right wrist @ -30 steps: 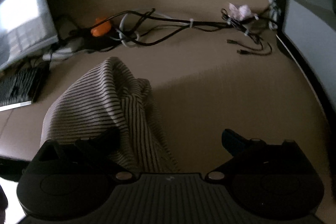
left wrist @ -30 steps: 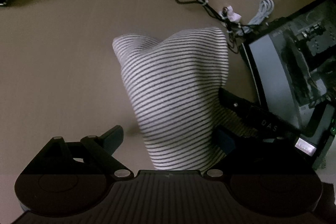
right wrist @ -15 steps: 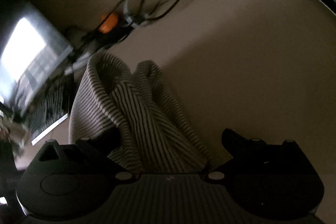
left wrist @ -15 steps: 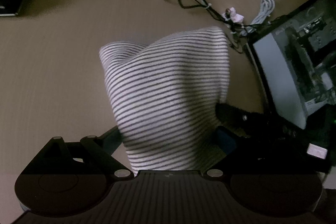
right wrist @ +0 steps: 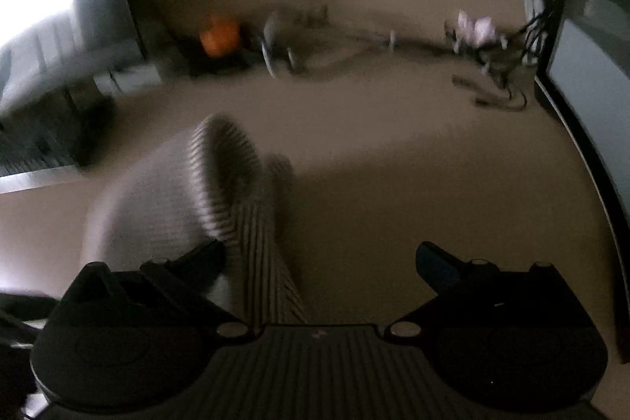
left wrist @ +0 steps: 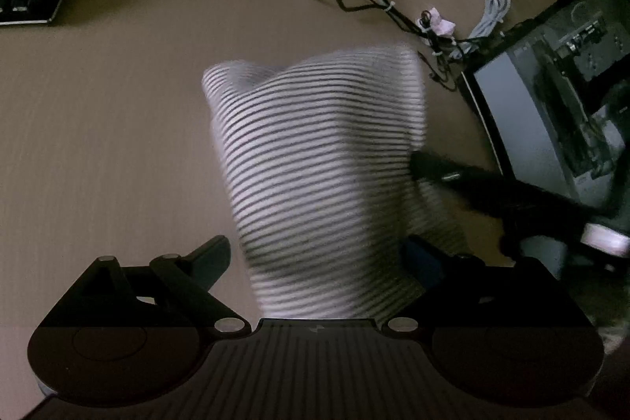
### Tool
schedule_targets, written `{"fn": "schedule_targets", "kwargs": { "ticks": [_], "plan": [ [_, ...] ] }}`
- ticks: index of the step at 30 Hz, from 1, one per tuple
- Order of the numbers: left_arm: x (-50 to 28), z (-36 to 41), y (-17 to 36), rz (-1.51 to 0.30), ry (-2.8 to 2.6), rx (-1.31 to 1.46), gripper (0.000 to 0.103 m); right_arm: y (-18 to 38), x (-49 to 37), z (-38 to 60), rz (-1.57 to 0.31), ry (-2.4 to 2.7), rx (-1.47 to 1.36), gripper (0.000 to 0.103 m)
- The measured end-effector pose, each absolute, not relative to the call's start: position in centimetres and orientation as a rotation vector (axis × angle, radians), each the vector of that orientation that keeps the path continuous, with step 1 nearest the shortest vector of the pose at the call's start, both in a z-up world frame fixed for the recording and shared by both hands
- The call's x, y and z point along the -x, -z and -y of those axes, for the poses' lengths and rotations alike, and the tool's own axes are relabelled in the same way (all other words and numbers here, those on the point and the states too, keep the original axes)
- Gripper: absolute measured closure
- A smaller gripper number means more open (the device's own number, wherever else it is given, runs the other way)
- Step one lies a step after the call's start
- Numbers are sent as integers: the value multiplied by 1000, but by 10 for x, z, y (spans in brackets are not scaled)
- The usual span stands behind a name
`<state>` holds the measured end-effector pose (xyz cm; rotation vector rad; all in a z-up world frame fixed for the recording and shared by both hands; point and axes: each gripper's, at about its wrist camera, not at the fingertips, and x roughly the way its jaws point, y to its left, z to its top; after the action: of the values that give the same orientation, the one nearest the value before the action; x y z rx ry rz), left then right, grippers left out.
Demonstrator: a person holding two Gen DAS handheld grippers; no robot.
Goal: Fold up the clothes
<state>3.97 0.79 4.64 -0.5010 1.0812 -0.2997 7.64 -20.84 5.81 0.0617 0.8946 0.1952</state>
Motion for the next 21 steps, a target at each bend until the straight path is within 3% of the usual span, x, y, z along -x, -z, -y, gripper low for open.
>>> {"fn": "schedule_targets", "kwargs": {
  "ticks": [6,21],
  "plan": [
    [-38,-6,-45,-1087,294,501,3,-54,-76,192,-870,-169,61,0],
    [-51,0,-62,-1035,359,540,3,-39,-87,238,-1039,-507,-542,0]
  ]
}}
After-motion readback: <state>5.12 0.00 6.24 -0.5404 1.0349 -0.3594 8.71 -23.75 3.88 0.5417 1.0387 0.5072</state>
